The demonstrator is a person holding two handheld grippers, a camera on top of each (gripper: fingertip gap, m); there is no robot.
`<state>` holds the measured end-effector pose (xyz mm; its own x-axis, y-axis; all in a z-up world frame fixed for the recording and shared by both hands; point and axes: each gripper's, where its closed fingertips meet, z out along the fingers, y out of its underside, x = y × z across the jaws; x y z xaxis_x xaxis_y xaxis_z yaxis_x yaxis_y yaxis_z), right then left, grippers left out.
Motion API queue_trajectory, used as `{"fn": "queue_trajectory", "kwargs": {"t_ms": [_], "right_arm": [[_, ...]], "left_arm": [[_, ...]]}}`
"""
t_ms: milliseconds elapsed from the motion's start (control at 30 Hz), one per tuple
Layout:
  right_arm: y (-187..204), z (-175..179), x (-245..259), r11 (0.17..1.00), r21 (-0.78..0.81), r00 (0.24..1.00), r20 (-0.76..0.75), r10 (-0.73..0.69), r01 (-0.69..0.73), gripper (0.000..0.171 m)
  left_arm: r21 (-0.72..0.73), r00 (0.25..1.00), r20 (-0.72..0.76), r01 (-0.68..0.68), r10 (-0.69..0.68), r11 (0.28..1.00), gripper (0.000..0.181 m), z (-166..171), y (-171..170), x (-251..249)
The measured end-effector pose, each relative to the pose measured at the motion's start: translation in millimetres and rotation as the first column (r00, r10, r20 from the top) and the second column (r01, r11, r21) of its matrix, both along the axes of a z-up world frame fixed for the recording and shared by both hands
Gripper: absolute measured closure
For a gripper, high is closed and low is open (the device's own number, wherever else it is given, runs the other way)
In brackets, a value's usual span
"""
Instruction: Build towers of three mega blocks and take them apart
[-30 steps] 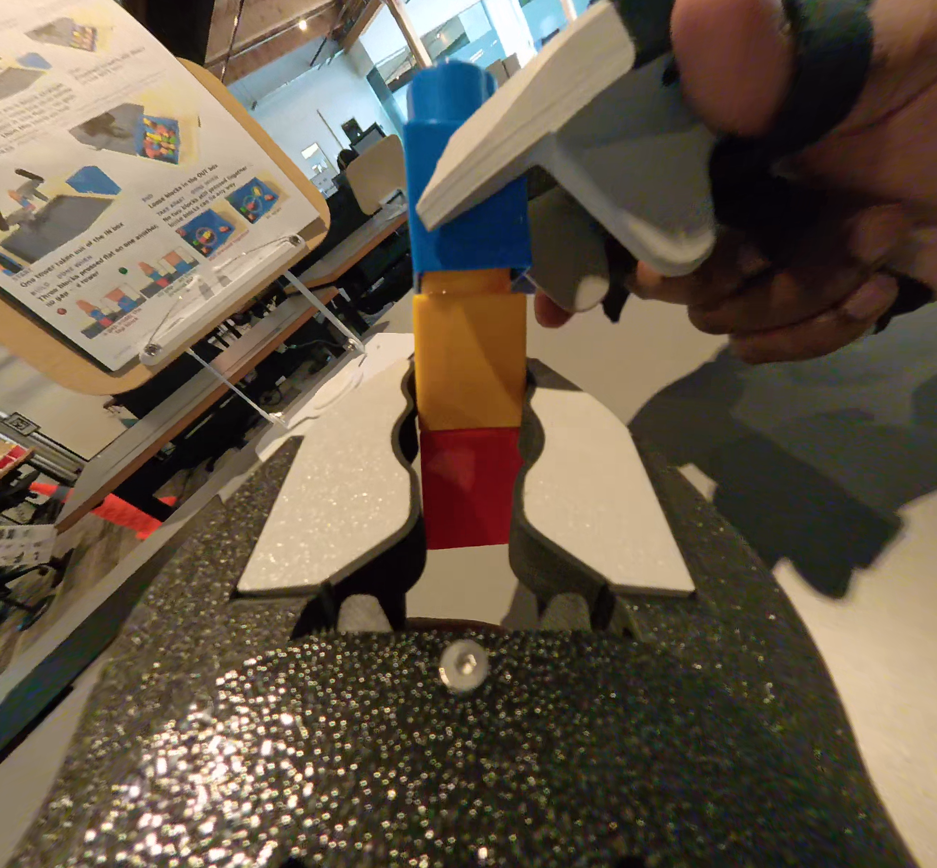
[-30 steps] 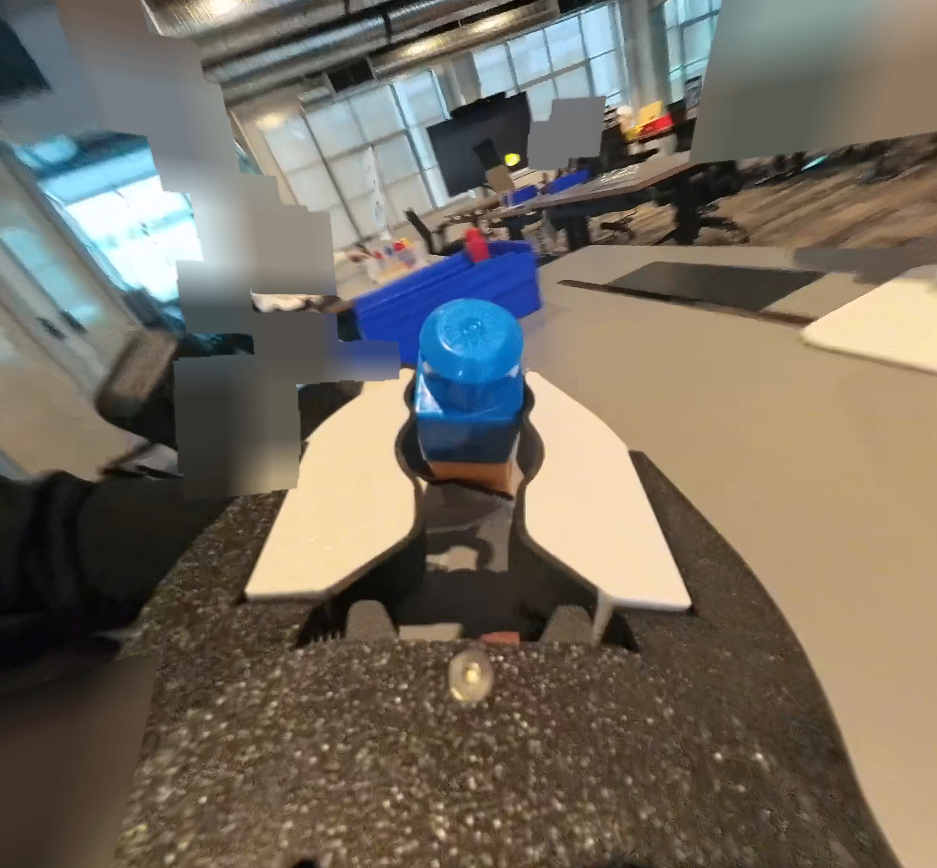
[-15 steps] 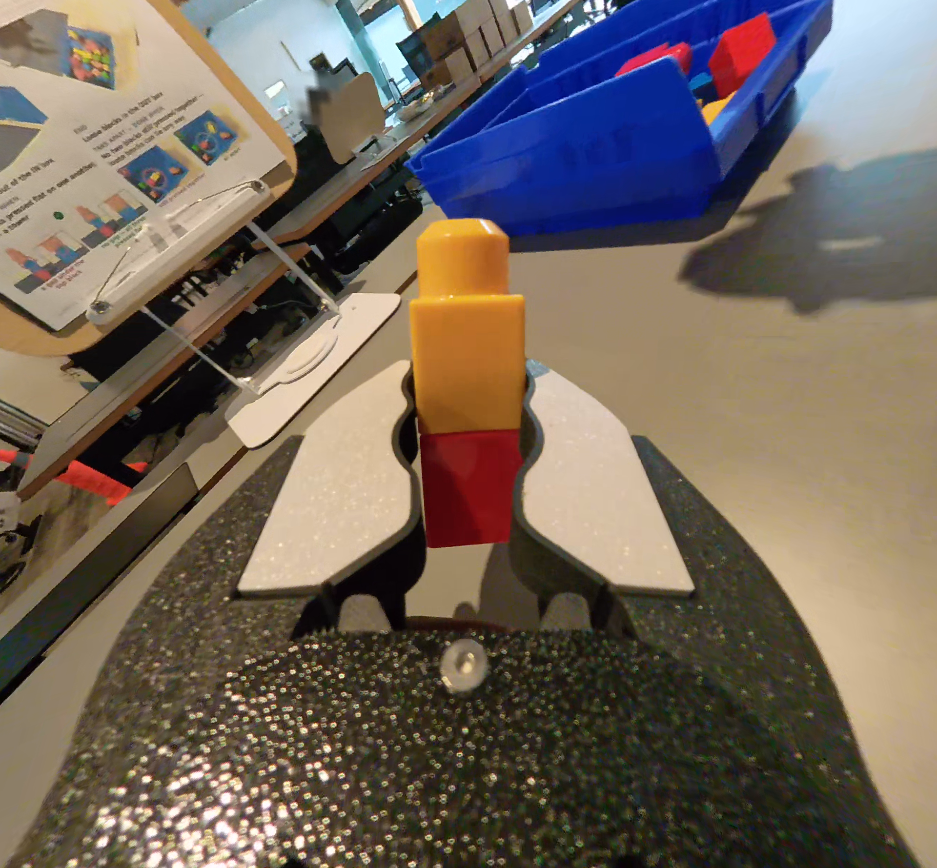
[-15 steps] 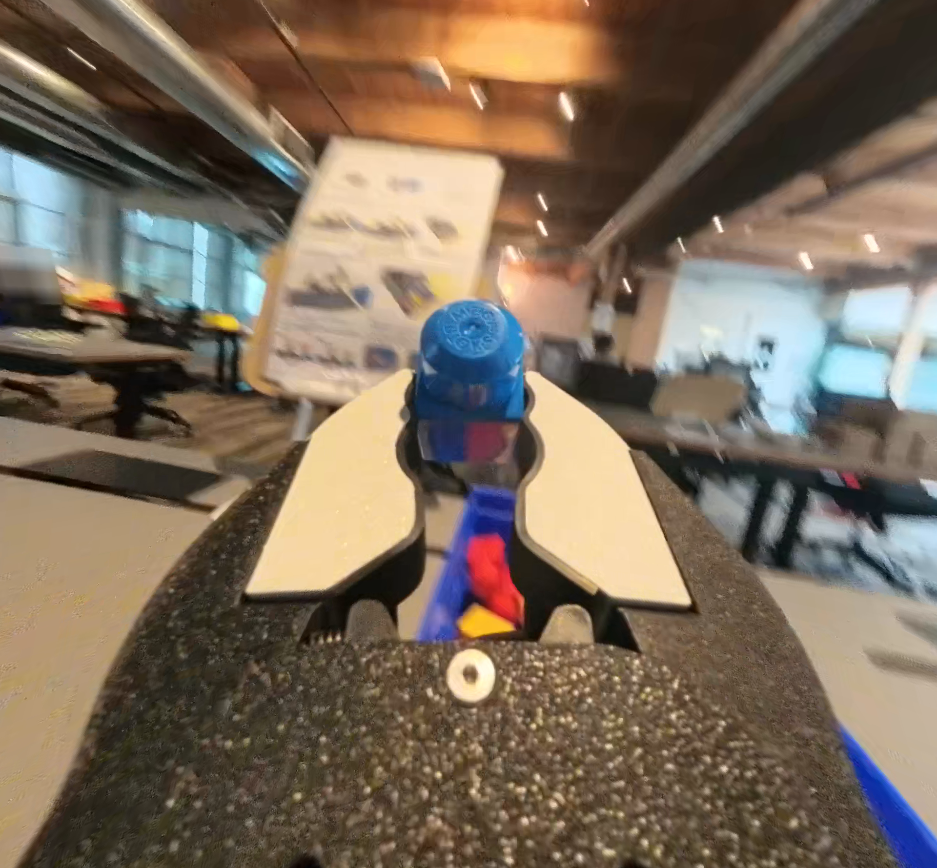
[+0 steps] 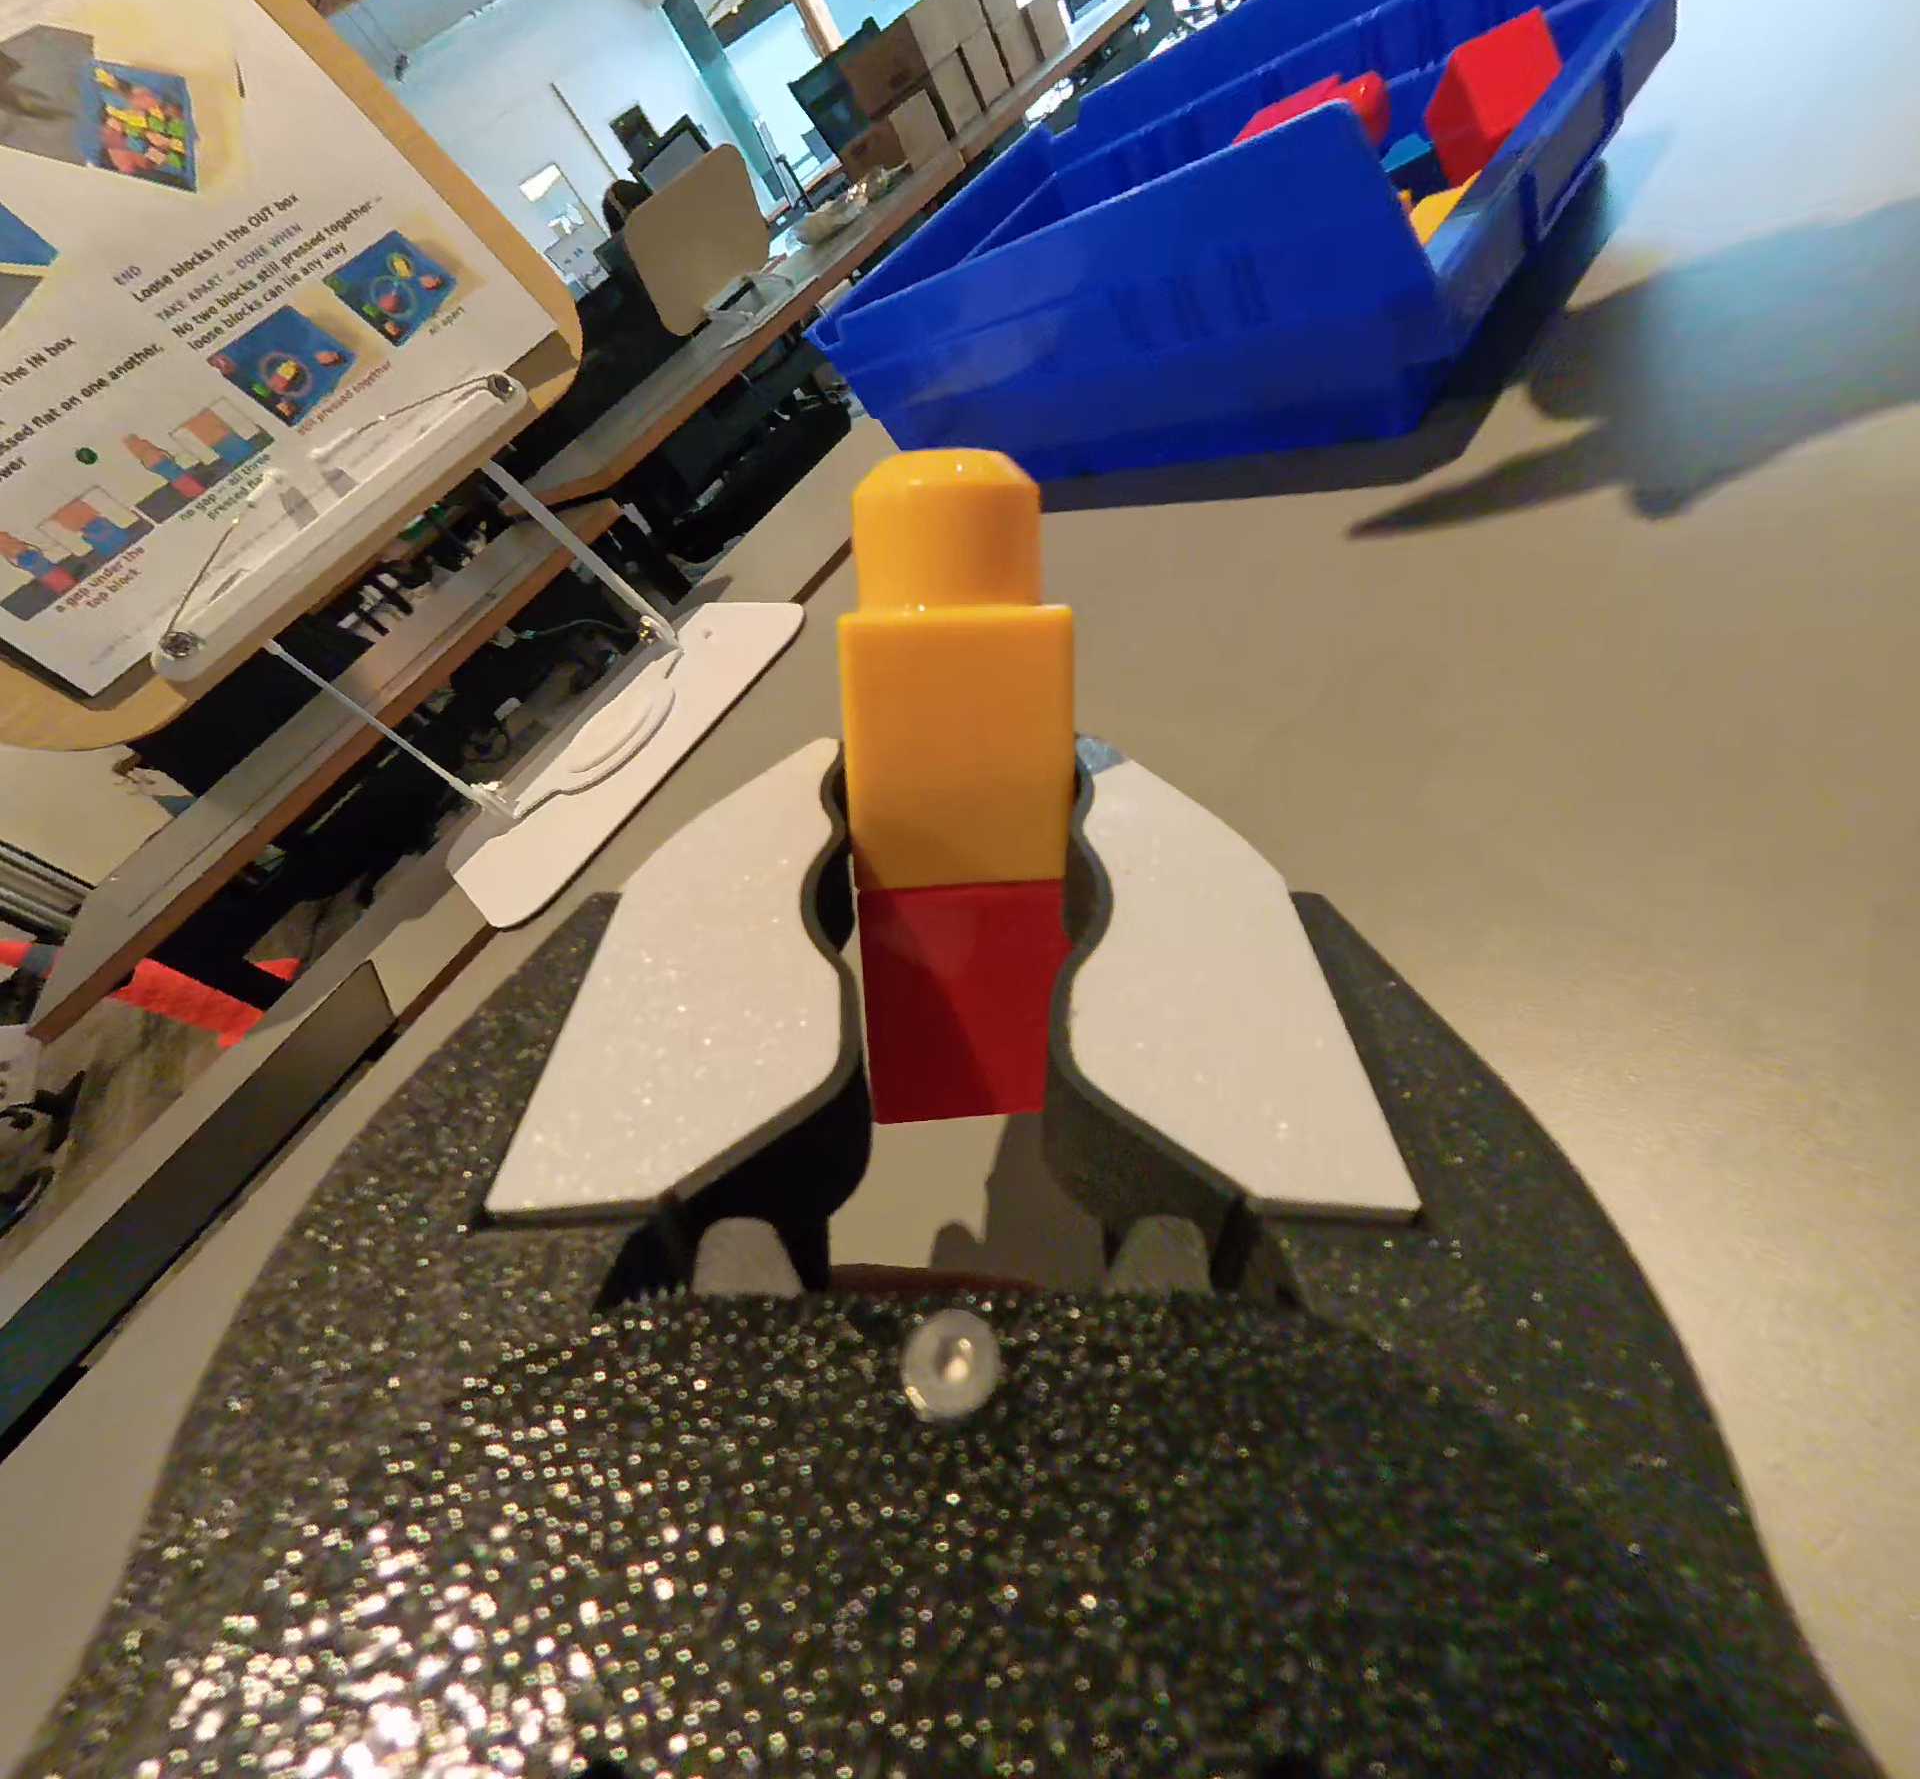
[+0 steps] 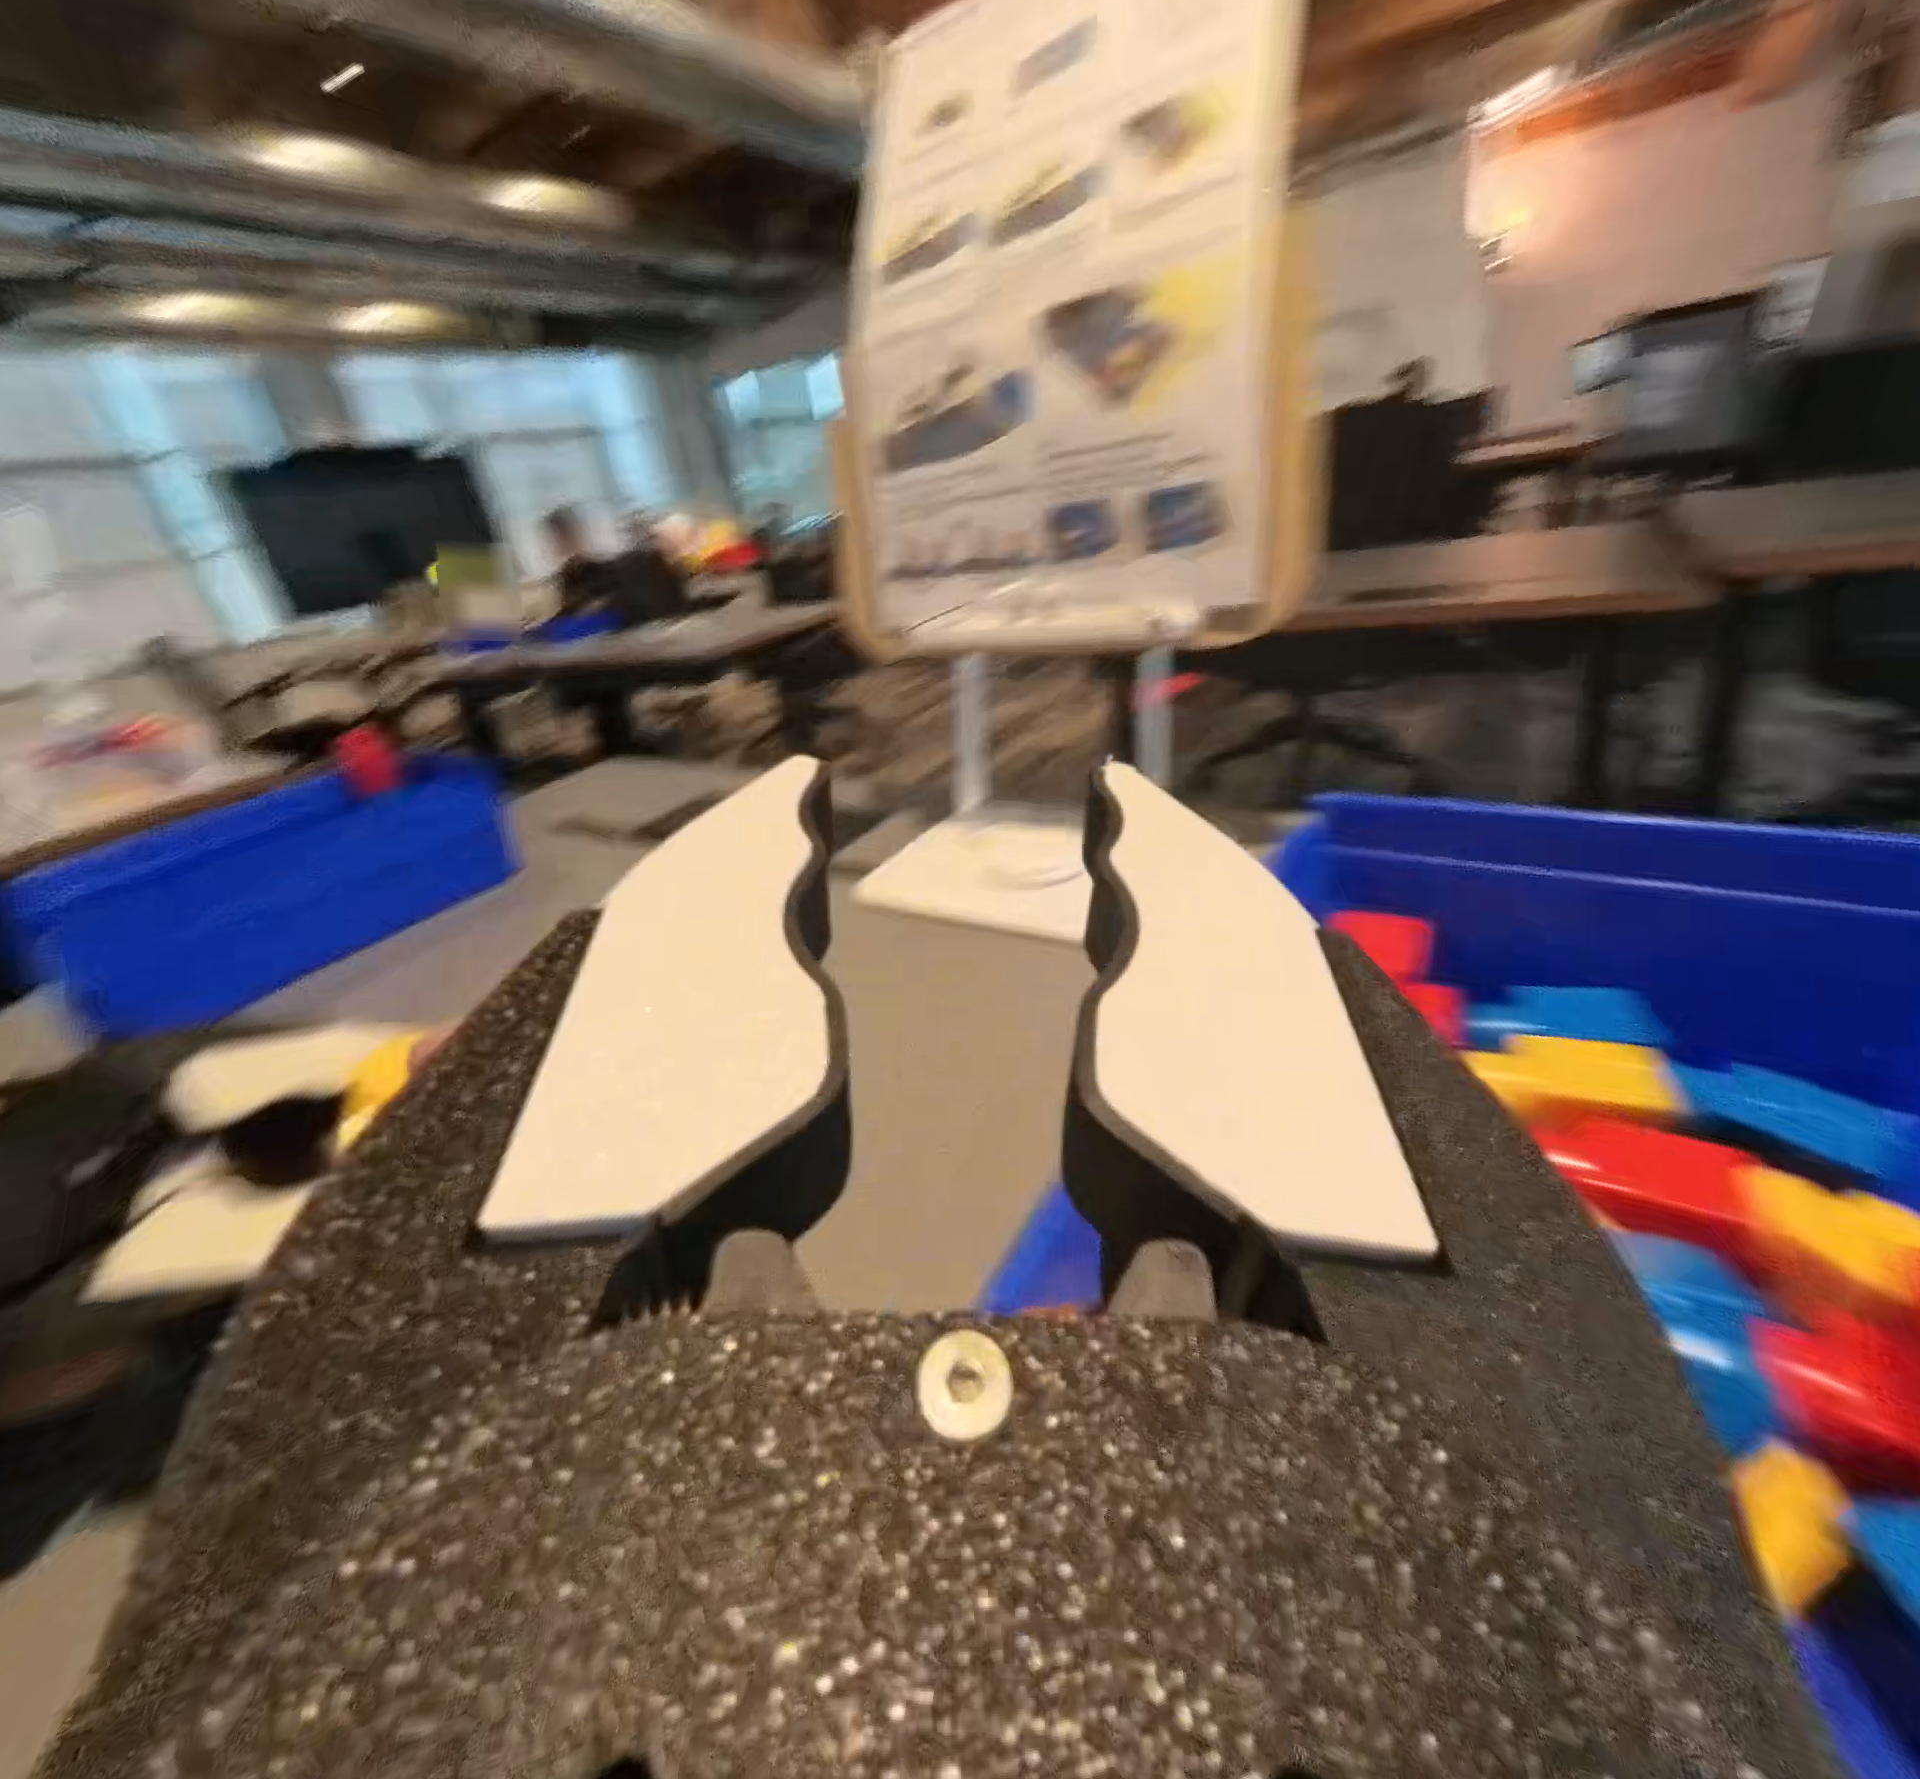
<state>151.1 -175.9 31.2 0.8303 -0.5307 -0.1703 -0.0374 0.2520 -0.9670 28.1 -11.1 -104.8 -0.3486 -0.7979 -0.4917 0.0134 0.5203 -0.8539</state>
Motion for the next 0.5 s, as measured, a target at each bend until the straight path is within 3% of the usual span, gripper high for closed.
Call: {"fn": "queue_trajectory", "kwargs": {"t_ms": [100, 233, 433, 500], "right_arm": [[65.3, -26.4, -49.4, 0.937, -0.146, 0.949, -0.061, 0.311, -0.317, 0.119], [125.4, -69.0, -109.1, 0.784, -0.287, 0.835, -0.183, 0.52, -0.551, 0.107], [163.5, -107.8, -150.0, 0.669, -0.377, 0.767, -0.275, 0.58, -0.64, 0.1], [168.5, -117.2, -155.4, 0.648, -0.408, 0.764, -0.276, 0.583, -0.643, 0.119]], "left_arm": [[0.045, 0.999, 0.027, -0.036, 0.035, 0.998, 0.145, 2.2, 4.1, 1.0], [0.118, 0.994, 0.079, -0.09, 0.081, 0.989, 0.145, 7.1, 10.3, 1.4], [0.172, 0.991, 0.131, -0.058, 0.035, 0.983, 0.145, 12.4, 0.0, -3.1], [0.184, 0.989, 0.147, -0.026, -0.001, 0.983, 0.144, 13.7, -6.8, -5.7]]}}
